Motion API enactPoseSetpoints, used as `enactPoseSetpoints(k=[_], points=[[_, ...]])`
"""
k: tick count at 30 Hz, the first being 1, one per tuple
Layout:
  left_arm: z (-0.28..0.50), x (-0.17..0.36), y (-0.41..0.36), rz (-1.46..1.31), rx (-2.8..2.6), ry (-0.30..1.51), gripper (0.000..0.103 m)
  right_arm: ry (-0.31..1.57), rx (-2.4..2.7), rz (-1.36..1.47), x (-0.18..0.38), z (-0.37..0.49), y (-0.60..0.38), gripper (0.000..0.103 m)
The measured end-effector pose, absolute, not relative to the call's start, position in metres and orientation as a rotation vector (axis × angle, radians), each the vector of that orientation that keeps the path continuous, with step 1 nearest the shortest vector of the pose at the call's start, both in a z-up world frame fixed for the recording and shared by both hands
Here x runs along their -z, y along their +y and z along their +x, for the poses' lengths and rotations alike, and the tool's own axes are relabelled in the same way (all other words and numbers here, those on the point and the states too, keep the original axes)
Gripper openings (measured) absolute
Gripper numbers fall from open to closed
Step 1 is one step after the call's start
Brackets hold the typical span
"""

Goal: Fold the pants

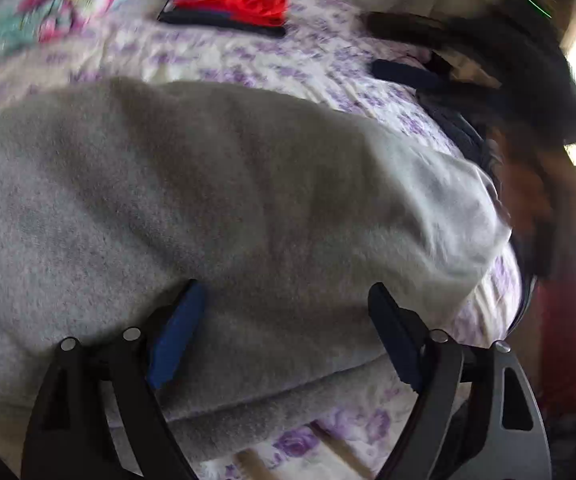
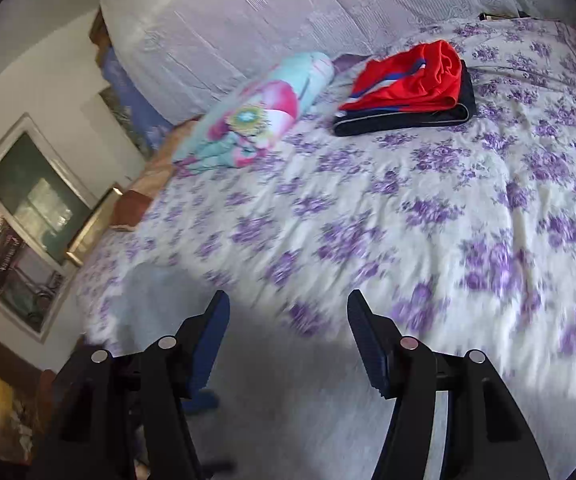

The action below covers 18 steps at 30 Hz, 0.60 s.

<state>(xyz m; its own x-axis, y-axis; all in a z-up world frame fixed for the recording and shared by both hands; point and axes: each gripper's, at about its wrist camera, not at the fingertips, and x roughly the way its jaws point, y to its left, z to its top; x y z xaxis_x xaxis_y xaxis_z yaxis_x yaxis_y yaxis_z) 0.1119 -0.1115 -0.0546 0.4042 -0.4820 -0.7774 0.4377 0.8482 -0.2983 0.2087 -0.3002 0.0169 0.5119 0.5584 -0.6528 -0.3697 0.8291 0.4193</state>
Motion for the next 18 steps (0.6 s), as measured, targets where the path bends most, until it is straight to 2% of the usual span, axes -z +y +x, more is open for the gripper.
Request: enactPoseSetpoints(k=[5, 8, 11, 12, 13, 15, 18], points=[[0.087, 0.056, -0.110, 0.025, 0.567, 0.957, 0.081, 0.941, -0.568, -0.083, 0.030, 0.202, -0.237, 0.061], [0.094, 0.043, -0.091, -0.121, 0.603, 1.003, 0.081, 0.842, -0.526, -0.231, 0.041, 0.172, -0.222, 0.060], [0.115, 0.030, -0.076, -0.248, 0.621, 0.981, 0.081, 0.830, -0.541, -0.193, 0.038, 0.164, -0.230, 0.060], [0.125, 0.030, -0.075, -0.252, 0.602, 0.966, 0.093, 0.833, -0.535, -0.186, 0.039, 0.162, -0.232, 0.057], [0.133, 0.036, -0.076, -0.266, 0.620, 0.981, 0.099, 0.850, -0.538, -0.146, 0.041, 0.163, -0.239, 0.055], [0.145, 0.050, -0.070, -0.350, 0.648, 1.007, 0.099, 0.887, -0.578, -0.124, 0.043, 0.170, -0.245, 0.055], [0.128, 0.053, -0.072, -0.271, 0.675, 0.966, 0.097, 0.966, -0.678, -0.027, 0.039, 0.182, -0.256, 0.063]])
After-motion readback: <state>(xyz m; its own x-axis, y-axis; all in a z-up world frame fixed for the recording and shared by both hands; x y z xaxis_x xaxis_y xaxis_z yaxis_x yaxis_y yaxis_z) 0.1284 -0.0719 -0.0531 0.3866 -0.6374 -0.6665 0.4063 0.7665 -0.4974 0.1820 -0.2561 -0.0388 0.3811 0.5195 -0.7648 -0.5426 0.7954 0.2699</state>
